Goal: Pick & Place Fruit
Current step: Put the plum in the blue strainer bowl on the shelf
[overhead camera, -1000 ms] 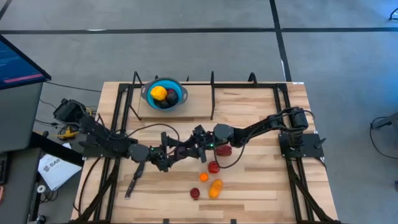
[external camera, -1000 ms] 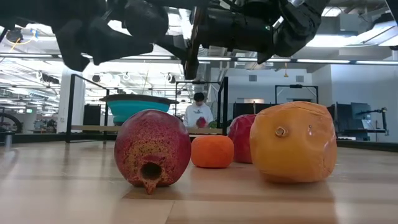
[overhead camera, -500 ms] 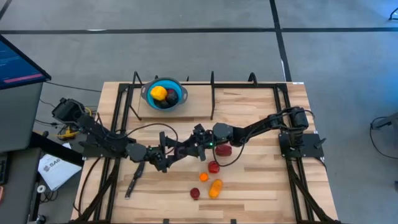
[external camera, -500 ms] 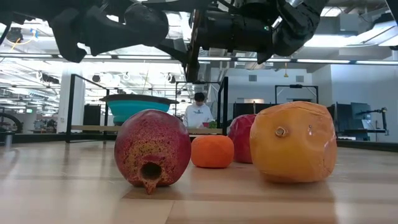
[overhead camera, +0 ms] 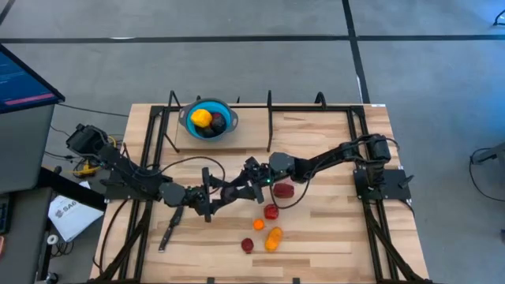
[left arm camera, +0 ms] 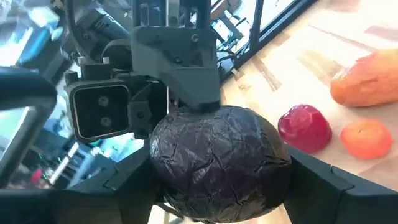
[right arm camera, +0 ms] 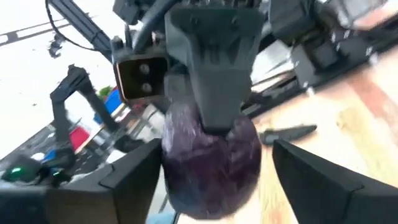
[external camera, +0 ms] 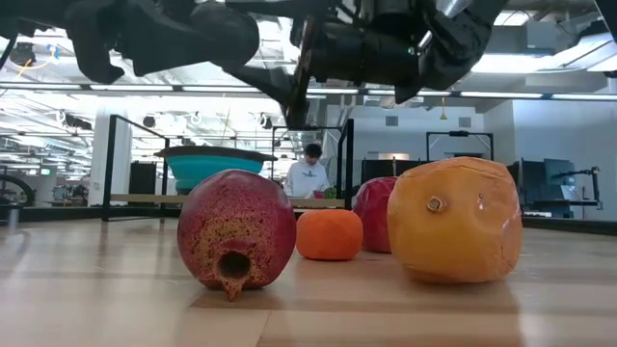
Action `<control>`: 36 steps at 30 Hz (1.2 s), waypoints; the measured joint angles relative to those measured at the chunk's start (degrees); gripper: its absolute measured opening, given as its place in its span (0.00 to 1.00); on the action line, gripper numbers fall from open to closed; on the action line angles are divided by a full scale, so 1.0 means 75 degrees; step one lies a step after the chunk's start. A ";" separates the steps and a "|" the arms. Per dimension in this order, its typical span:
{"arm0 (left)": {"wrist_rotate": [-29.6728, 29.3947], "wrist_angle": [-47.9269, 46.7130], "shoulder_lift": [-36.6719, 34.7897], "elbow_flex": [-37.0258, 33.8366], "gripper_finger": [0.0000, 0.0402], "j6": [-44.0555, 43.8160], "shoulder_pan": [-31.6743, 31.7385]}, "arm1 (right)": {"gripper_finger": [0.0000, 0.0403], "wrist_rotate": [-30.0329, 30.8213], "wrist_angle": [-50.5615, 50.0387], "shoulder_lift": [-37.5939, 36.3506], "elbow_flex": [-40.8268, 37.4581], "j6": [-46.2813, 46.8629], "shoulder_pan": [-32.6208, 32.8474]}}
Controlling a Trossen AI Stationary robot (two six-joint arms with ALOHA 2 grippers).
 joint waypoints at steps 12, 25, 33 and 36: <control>-0.0407 -0.0690 -0.0020 0.0026 0.68 -0.2331 -0.0918 | 0.85 -0.0577 -0.2100 -0.0383 -0.0051 -0.0470 -0.0528; -0.1134 -0.1532 -0.2275 0.0151 0.66 -0.4613 0.1266 | 0.79 0.3744 -0.4637 -0.1652 -0.0025 -0.2106 0.0315; 0.1988 -0.2982 -0.2496 0.0651 0.67 -0.4655 0.5954 | 0.79 0.3833 -0.2261 -0.0844 -0.0012 -0.2104 0.0820; 0.2381 -0.2987 -0.2073 0.0650 0.67 -0.4664 0.7289 | 0.79 0.3835 -0.1911 -0.0630 -0.0008 -0.1901 0.0839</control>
